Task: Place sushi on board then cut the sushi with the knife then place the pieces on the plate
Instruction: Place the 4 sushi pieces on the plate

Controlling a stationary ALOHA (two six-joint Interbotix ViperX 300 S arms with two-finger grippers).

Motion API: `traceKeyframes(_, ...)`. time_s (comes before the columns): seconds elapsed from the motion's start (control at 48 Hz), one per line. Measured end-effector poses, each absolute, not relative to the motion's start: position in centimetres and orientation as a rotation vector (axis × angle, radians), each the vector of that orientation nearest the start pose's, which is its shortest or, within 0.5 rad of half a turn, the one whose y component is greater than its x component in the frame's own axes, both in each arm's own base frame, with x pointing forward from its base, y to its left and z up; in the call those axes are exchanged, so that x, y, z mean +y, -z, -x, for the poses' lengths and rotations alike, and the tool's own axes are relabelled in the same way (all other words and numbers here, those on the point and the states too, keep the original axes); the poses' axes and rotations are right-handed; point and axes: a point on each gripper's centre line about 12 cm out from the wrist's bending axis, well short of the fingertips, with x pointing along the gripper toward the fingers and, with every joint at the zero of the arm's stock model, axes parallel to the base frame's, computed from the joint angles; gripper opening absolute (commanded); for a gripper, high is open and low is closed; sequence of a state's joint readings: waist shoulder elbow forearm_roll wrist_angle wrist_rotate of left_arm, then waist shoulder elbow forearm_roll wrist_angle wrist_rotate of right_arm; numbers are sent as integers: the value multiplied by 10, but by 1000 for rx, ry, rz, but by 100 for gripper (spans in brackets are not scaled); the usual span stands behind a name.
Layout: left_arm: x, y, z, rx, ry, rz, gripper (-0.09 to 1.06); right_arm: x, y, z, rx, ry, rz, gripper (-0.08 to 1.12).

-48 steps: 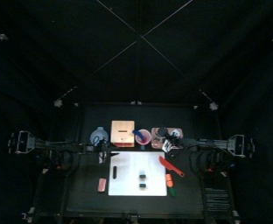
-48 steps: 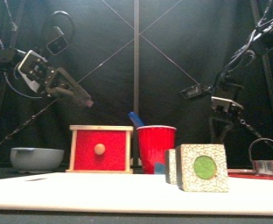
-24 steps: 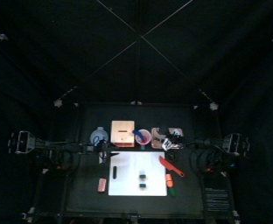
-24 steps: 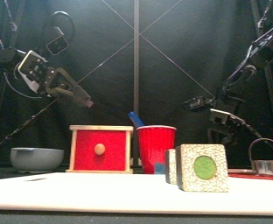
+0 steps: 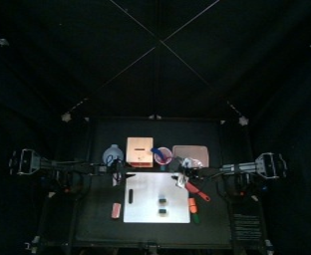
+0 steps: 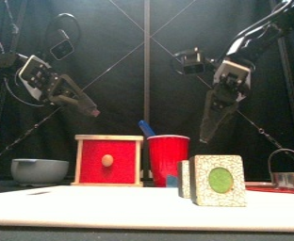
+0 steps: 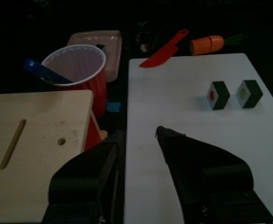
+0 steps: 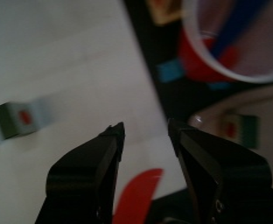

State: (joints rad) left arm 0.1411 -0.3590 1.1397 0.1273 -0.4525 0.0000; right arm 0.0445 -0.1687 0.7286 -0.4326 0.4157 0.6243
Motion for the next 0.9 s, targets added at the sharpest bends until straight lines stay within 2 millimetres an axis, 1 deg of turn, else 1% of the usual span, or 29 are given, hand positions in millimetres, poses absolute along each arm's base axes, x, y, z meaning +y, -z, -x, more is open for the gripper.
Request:
traceKeyframes(0.042, 32, -179, -273, 334, -66, -82, 76, 9, -178, -339, 922, 184, -85, 81)
traceKeyframes(0.208, 32, -179, -273, 336, -65, -84, 76, 51, -166, -360, 950, 87, -25, 81)
traceKeyframes(0.354, 32, -179, -273, 334, -66, -82, 76, 74, -158, -374, 975, 49, 5, 81)
traceKeyframes(0.438, 32, -179, -273, 334, -64, -83, 76, 81, -155, -381, 989, 45, 18, 81)
traceKeyframes(0.583, 32, -179, -273, 336, -66, -81, 76, 85, -148, -386, 1019, 54, 29, 81)
traceKeyframes(0.75, 32, -178, -272, 339, -65, -80, 76, 90, -141, -388, 1041, 54, 16, 81)
traceKeyframes(0.896, 32, -177, -272, 342, -65, -80, 76, 92, -131, -388, 1065, 54, 12, 80)
